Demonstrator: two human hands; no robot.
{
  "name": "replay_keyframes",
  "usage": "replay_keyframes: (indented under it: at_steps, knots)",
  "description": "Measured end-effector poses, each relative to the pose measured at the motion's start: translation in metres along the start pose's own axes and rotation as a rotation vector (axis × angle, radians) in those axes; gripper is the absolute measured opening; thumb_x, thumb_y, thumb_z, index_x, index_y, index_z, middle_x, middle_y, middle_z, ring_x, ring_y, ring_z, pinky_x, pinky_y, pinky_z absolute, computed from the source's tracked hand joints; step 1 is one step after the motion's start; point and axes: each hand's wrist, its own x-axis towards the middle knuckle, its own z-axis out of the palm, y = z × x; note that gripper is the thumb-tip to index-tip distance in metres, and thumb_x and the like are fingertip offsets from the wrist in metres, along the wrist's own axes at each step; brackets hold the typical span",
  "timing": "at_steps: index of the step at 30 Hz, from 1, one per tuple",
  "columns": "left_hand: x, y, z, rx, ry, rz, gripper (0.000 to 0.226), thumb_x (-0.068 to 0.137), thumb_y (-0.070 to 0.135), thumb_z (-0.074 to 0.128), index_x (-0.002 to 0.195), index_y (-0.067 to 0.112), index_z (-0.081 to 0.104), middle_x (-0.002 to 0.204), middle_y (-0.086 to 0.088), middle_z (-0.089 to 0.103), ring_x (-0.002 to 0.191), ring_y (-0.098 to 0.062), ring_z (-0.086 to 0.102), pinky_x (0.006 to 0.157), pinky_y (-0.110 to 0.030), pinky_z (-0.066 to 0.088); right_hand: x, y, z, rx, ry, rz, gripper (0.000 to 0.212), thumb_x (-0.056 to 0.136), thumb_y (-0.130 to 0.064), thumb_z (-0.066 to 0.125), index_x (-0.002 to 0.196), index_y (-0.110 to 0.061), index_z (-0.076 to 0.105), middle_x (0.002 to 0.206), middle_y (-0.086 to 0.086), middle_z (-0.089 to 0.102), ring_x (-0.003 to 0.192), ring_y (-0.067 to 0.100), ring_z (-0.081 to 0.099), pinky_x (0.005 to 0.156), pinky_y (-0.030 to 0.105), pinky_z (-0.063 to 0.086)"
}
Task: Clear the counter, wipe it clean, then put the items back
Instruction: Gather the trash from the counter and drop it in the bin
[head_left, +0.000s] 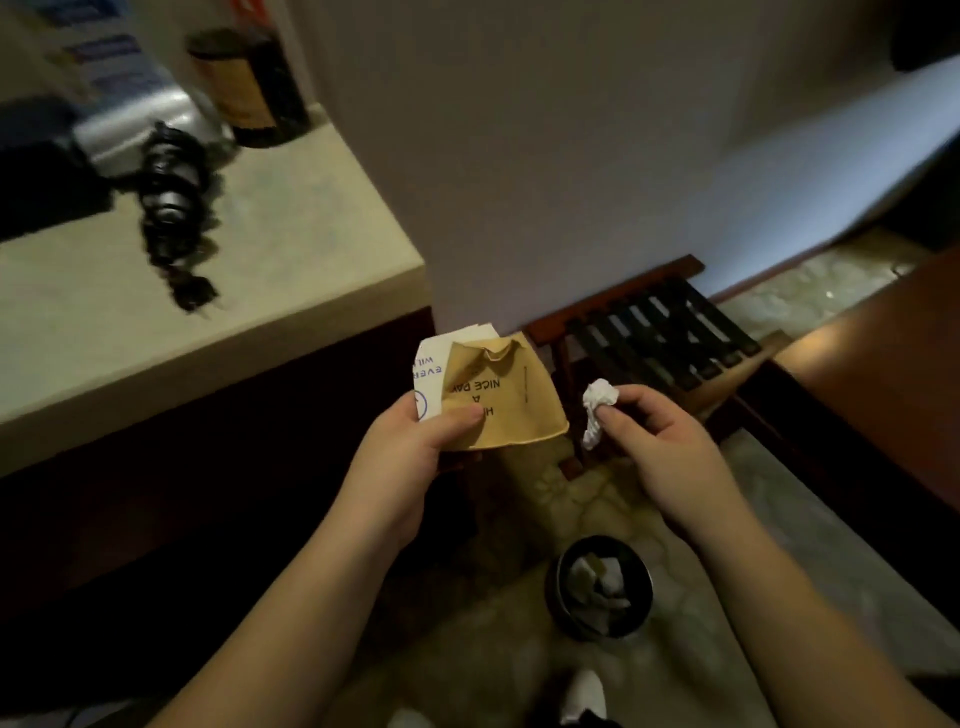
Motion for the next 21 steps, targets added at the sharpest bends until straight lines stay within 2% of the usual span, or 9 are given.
replay_keyframes:
  at_steps: [3, 8, 10, 13, 15, 17, 19, 21]
  knots:
    - [0.021, -0.038, 0.042, 0.063, -0.038, -0.1, 0.023, 0.09, 0.016, 0.065, 0.112, 0.021, 0.065, 0.102, 0.005, 0.075, 0.094, -0.014, 0.071, 0.075, -0.028, 0.052, 0.005, 0.047, -0.033, -0.019, 0.057, 0.086, 0.008, 0.09, -0.032, 0.062, 0.095, -0.037, 0.067, 0.083, -0.01, 0.07, 0.08, 0.008, 0.065, 0.07, 0.025, 0.051]
    - [0.056, -0.12, 0.096, 0.173, -0.052, -0.303, 0.02, 0.089, 0.016, 0.066, 0.108, 0.021, 0.065, 0.1, 0.003, 0.074, 0.092, -0.017, 0.069, 0.069, -0.027, 0.054, 0.01, 0.144, -0.072, -0.099, 0.081, 0.248, 0.004, 0.092, -0.033, 0.06, 0.092, -0.032, 0.065, 0.075, -0.003, 0.065, 0.06, -0.001, 0.055, 0.062, 0.017, 0.042]
    - [0.067, -0.158, 0.11, 0.22, -0.053, -0.388, 0.019, 0.088, 0.015, 0.067, 0.106, 0.022, 0.065, 0.098, 0.003, 0.073, 0.091, -0.018, 0.069, 0.072, -0.03, 0.056, 0.01, 0.188, -0.082, -0.118, 0.075, 0.349, 0.005, 0.092, -0.032, 0.06, 0.091, -0.028, 0.063, 0.07, -0.006, 0.061, 0.057, -0.003, 0.053, 0.056, 0.011, 0.04]
    - [0.084, -0.218, 0.126, 0.311, -0.042, -0.515, 0.019, 0.085, 0.016, 0.068, 0.103, 0.021, 0.065, 0.099, -0.002, 0.073, 0.089, -0.024, 0.069, 0.075, -0.037, 0.056, 0.009, 0.257, -0.094, -0.136, 0.077, 0.52, 0.006, 0.092, -0.03, 0.061, 0.094, -0.024, 0.059, 0.078, -0.011, 0.059, 0.073, 0.003, 0.055, 0.067, 0.021, 0.04]
    - [0.092, -0.254, 0.133, 0.361, -0.034, -0.593, 0.014, 0.086, 0.015, 0.068, 0.098, 0.02, 0.062, 0.098, -0.007, 0.07, 0.076, -0.023, 0.066, 0.06, -0.032, 0.053, 0.008, 0.299, -0.099, -0.115, 0.089, 0.618, 0.009, 0.091, -0.029, 0.062, 0.095, -0.02, 0.061, 0.083, -0.01, 0.061, 0.083, 0.012, 0.057, 0.073, 0.025, 0.039]
    - [0.098, -0.289, 0.14, 0.411, -0.02, -0.674, 0.013, 0.087, 0.014, 0.067, 0.098, 0.015, 0.06, 0.094, -0.01, 0.068, 0.065, -0.02, 0.059, 0.052, -0.026, 0.044, 0.008, 0.334, -0.101, -0.139, 0.078, 0.667, 0.011, 0.091, -0.03, 0.062, 0.094, -0.02, 0.064, 0.083, -0.009, 0.062, 0.086, 0.015, 0.059, 0.069, 0.024, 0.039]
    - [0.105, -0.319, 0.145, 0.454, -0.013, -0.742, 0.012, 0.088, 0.013, 0.066, 0.097, 0.013, 0.059, 0.087, -0.009, 0.065, 0.058, -0.019, 0.056, 0.05, -0.025, 0.042, 0.009, 0.361, -0.102, -0.168, 0.053, 0.71, 0.013, 0.091, -0.034, 0.06, 0.093, -0.022, 0.065, 0.081, -0.01, 0.063, 0.081, 0.012, 0.059, 0.062, 0.022, 0.038]
    - [0.112, -0.347, 0.151, 0.513, -0.027, -0.776, 0.012, 0.089, 0.014, 0.065, 0.098, 0.011, 0.057, 0.084, -0.008, 0.063, 0.053, -0.016, 0.053, 0.046, -0.023, 0.041, 0.011, 0.386, -0.101, -0.172, 0.034, 0.759, 0.014, 0.091, -0.037, 0.058, 0.093, -0.025, 0.065, 0.084, -0.009, 0.065, 0.079, 0.008, 0.06, 0.062, 0.022, 0.039]
